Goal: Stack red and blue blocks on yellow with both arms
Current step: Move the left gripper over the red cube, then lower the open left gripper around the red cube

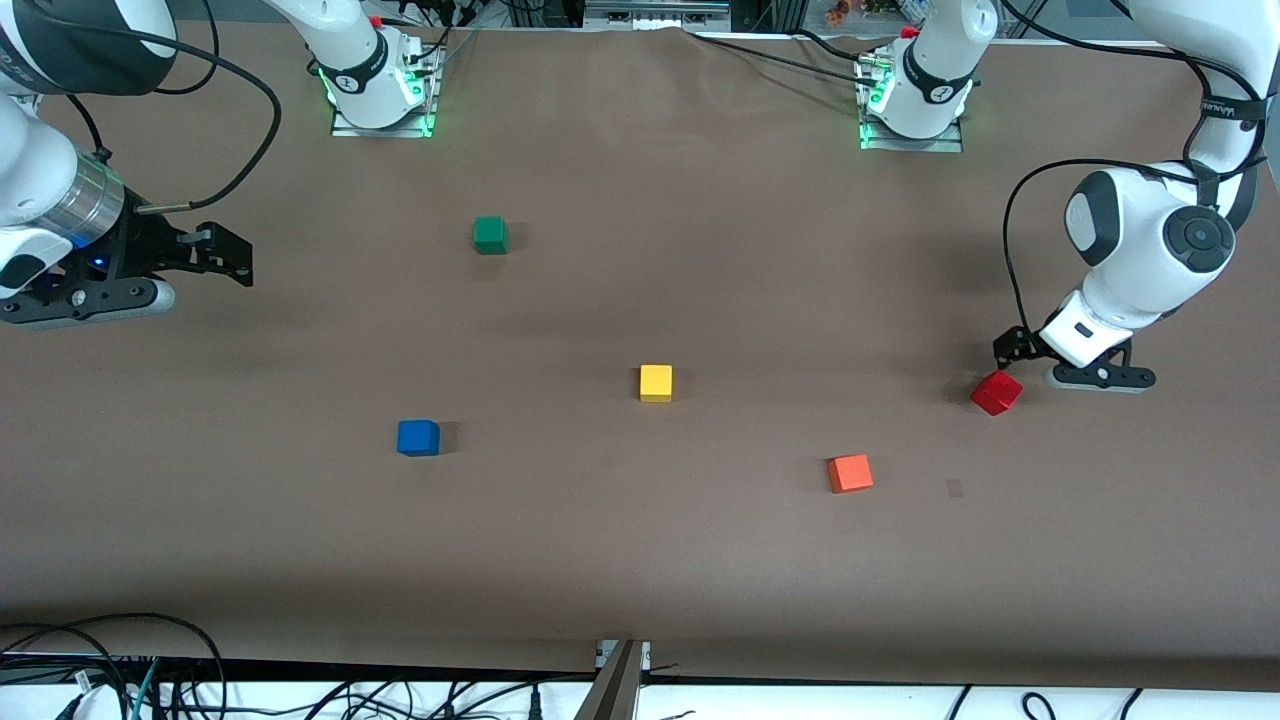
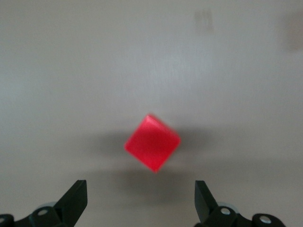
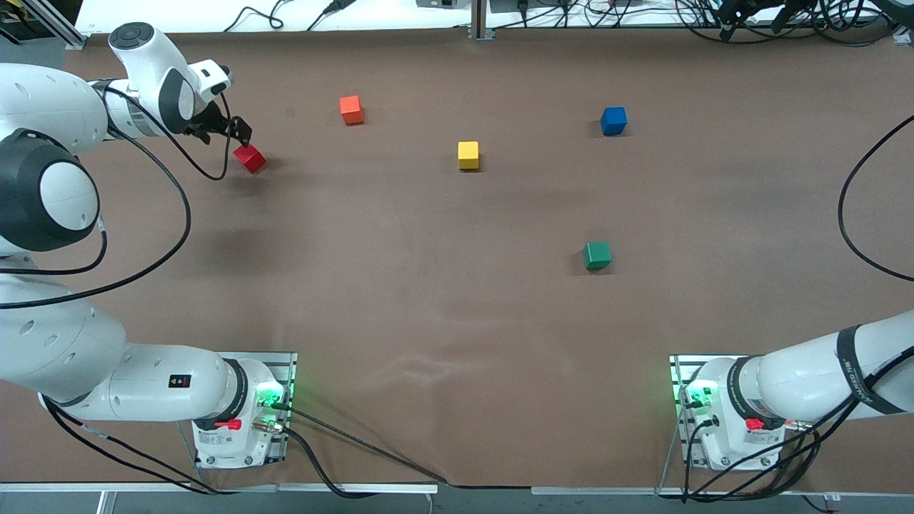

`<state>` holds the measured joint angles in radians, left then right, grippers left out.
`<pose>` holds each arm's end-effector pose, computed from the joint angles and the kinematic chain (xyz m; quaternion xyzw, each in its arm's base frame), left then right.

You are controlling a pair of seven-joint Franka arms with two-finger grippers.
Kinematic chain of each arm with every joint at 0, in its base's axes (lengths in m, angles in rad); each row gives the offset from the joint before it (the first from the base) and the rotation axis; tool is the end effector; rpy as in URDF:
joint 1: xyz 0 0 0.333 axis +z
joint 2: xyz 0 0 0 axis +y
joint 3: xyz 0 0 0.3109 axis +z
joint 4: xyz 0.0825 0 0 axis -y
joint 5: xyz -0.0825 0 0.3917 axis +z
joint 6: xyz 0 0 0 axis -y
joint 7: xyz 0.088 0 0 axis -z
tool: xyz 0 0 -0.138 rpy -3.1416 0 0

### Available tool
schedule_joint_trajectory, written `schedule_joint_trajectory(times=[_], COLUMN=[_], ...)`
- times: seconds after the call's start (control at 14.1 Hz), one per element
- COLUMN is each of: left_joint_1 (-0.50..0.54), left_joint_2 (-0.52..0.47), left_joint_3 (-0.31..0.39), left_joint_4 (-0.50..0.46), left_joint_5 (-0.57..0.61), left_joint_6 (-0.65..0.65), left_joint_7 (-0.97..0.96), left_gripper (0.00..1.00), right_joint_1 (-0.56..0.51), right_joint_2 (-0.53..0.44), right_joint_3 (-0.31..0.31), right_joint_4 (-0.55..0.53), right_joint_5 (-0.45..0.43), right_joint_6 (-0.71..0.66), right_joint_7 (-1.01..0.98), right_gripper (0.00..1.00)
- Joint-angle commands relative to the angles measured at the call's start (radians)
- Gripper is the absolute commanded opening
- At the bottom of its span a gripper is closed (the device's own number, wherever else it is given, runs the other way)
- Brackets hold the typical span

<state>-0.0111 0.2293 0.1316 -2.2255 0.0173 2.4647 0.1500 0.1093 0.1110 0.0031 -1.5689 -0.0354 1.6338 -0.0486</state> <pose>0.5485 0.0679 0.2304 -0.9995 0.0232 -0.0030 0.0210 0.5931 0.0622 0.5304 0.9962 0.0819 -0.0225 0.0182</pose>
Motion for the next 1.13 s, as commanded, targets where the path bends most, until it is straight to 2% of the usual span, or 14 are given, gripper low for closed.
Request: schedule_joint_trajectory(times=[0.0, 0.14, 0.35, 0.42, 0.57, 0.85, 1.06], left_joint_1=[0.009, 0.020, 0.013, 0.010, 0.008, 0.031, 0.046], left_joint_2=[-0.024, -0.004, -0.002, 0.001, 0.027, 0.087, 0.157], left_joint_3=[0.006, 0.010, 0.006, 0.006, 0.005, 0.010, 0.011], left_joint_4=[-0.019, -0.010, 0.009, 0.029, 0.049, 0.101, 0.159], left_joint_5=[-0.014, -0.101, -0.114, -0.155, -0.186, -0.203, -0.258], left_joint_6=[-0.078, -0.078, -0.078, -0.079, -0.078, -0.069, -0.052], left_joint_7=[-0.082, -0.208, -0.213, -0.269, -0.371, -0.447, -0.460], left_gripper=[1.00, 1.00, 1.00, 1.00, 1.00, 1.00, 1.00], right_joint_1=[0.000, 0.000, 0.000, 0.000, 0.000, 0.000, 0.000], right_joint_2=[-0.007, -0.007, -0.005, -0.007, -0.005, -0.005, -0.005], right_joint_3=[0.000, 0.000, 0.000, 0.000, 0.000, 0.000, 0.000], right_joint_4=[-0.003, -0.003, -0.003, -0.003, -0.003, -0.003, -0.003], right_joint_5=[-0.008, -0.008, -0.008, -0.008, -0.006, -0.006, -0.006], right_joint_6=[0.003, 0.003, 0.003, 0.003, 0.003, 0.003, 0.003], right_joint_7=[-0.002, -0.002, -0.002, -0.002, -0.002, -0.002, -0.002], right_gripper=[1.00, 1.00, 1.00, 1.00, 1.00, 1.00, 1.00])
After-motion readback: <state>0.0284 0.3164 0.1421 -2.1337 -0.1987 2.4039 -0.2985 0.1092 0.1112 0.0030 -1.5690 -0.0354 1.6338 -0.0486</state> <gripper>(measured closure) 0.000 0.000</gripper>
